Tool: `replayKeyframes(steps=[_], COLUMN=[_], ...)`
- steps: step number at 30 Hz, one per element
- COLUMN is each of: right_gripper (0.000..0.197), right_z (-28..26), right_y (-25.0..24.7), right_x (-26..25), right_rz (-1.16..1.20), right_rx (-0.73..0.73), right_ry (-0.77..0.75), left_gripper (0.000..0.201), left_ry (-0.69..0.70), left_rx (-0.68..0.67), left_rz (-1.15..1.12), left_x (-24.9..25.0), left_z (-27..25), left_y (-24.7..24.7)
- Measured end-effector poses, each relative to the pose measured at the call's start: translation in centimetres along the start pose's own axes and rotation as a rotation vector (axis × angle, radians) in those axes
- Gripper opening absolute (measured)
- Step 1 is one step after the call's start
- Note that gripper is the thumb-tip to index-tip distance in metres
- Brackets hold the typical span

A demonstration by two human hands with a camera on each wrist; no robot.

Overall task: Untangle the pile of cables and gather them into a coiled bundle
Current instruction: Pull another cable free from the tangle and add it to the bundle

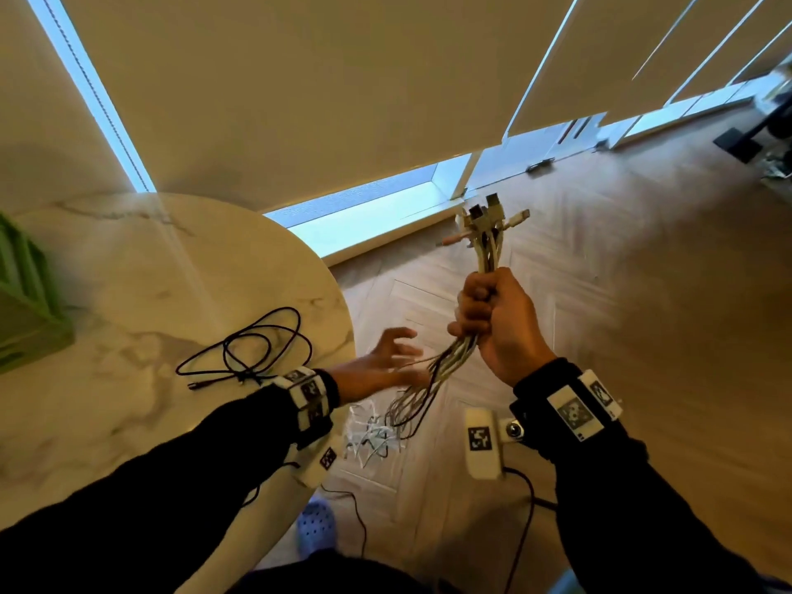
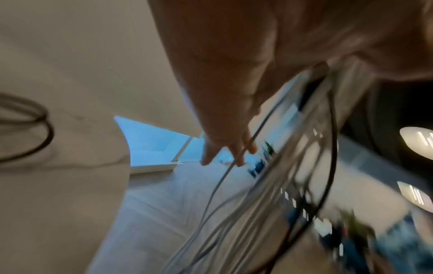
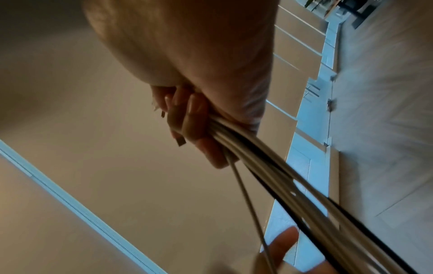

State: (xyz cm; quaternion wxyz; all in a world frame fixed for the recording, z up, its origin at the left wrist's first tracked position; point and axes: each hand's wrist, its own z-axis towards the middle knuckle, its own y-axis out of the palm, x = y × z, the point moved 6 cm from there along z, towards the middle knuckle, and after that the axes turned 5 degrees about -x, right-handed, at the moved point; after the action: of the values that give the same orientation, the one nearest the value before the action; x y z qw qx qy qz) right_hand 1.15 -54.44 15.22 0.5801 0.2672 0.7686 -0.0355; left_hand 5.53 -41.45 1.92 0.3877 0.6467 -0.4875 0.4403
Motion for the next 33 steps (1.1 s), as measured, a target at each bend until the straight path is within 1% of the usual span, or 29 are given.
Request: replayKeyframes(steps=[1, 3, 5, 6, 8, 9, 11, 12, 13, 15, 16, 17, 18, 19, 20, 21, 22, 23, 25, 26, 27, 28, 29, 31, 32, 33], right_gripper=[0.031, 0.029, 0.026, 0.028, 0.03, 0.026, 0.02, 0.021, 0.022, 0.019, 0.012, 0.015, 0.035, 0.044, 0.036, 0.022, 0.015, 0.017, 0.024, 0.027, 0.029, 0.03, 0.031, 0.036, 0.038, 0.037], right_z=[0.1, 0.1, 0.1, 0.1, 0.1, 0.2, 0.1, -0.1, -0.2, -0.3, -0.3, -0.1, 0.2, 0.3, 0.2, 0.2, 0.2, 0.5, 1.1, 1.7, 2.8, 4.0, 5.1, 6.5, 6.6, 6.2], right_y=[0.0, 0.7, 2.2, 3.0, 4.2, 4.6, 5.5, 6.0, 6.5, 7.2, 7.4, 7.4, 7.2, 7.2, 7.6, 7.7, 8.1, 8.1, 8.4, 8.5, 8.7, 8.9, 9.5, 11.9, 13.6, 15.2], right_x=[0.3, 1.1, 2.1, 2.6, 3.3, 3.5, 3.8, 4.1, 4.4, 5.3, 5.9, 6.7, 7.6, 8.5, 9.4, 10.5, 11.5, 12.6, 13.9, 14.2, 14.3, 13.9, 13.1, 11.6, 11.7, 11.9], right_rz=[-0.05, -0.166, -0.307, -0.375, -0.462, -0.5, -0.618, -0.663, -0.675, -0.595, -0.525, -0.455, -0.441, -0.515, -0.64, -0.763, -0.829, -0.855, -0.892, -0.92, -0.973, -1.037, -1.104, -1.223, -1.281, -1.316], right_rx=[-0.025, -0.098, -0.193, -0.239, -0.278, -0.289, -0.308, -0.311, -0.331, -0.445, -0.519, -0.58, -0.626, -0.698, -0.782, -0.864, -0.944, -0.976, -0.982, -0.956, -0.897, -0.804, -0.698, -0.541, -0.517, -0.506], right_ry=[0.023, 0.071, 0.109, 0.128, 0.148, 0.131, 0.05, 0.021, 0.01, 0.019, 0.066, 0.126, 0.204, 0.274, 0.324, 0.356, 0.389, 0.423, 0.472, 0.47, 0.445, 0.385, 0.28, 0.027, -0.065, -0.11], left_gripper=[0.091, 0.094, 0.091, 0.087, 0.074, 0.064, 0.052, 0.048, 0.045, 0.042, 0.042, 0.045, 0.049, 0.053, 0.054, 0.053, 0.052, 0.051, 0.048, 0.046, 0.045, 0.044, 0.042, 0.041, 0.041, 0.04], left_ry=[0.045, 0.165, 0.265, 0.293, 0.284, 0.271, 0.254, 0.254, 0.247, 0.206, 0.184, 0.161, 0.145, 0.144, 0.154, 0.169, 0.181, 0.201, 0.25, 0.272, 0.286, 0.296, 0.309, 0.351, 0.384, 0.42], left_rx=[0.033, 0.057, 0.075, 0.097, 0.165, 0.2, 0.247, 0.252, 0.26, 0.253, 0.254, 0.257, 0.254, 0.228, 0.189, 0.15, 0.127, 0.121, 0.186, 0.232, 0.286, 0.339, 0.4, 0.554, 0.65, 0.735], left_rz=[-0.07, -0.097, -0.099, -0.121, -0.189, -0.202, -0.182, -0.174, -0.169, -0.151, -0.089, 0.008, 0.114, 0.195, 0.229, 0.189, 0.113, 0.019, -0.137, -0.201, -0.257, -0.303, -0.338, -0.415, -0.458, -0.492], left_x=[1.2, 4.3, 7.5, 8.6, 9.9, 10.1, 10.2, 10.6, 10.6, 10.9, 11.0, 11.1, 11.3, 11.4, 11.5, 11.5, 11.6, 11.6, 11.6, 11.4, 11.2, 11.0, 10.8, 10.4, 10.2, 10.2], left_z=[-0.4, -1.0, -1.3, -1.5, -1.8, -2.0, -2.5, -3.0, -3.4, -4.3, -4.8, -5.4, -5.7, -6.0, -6.5, -6.9, -7.6, -8.1, -9.8, -10.6, -11.7, -12.6, -13.6, -15.8, -17.2, -18.4], left_y=[-0.7, -1.5, -1.5, -1.6, -2.3, -2.7, -3.5, -3.6, -3.8, -3.6, -3.4, -3.4, -3.4, -3.4, -3.3, -3.2, -3.3, -3.6, -4.8, -5.6, -6.6, -7.6, -8.6, -10.7, -11.8, -12.8])
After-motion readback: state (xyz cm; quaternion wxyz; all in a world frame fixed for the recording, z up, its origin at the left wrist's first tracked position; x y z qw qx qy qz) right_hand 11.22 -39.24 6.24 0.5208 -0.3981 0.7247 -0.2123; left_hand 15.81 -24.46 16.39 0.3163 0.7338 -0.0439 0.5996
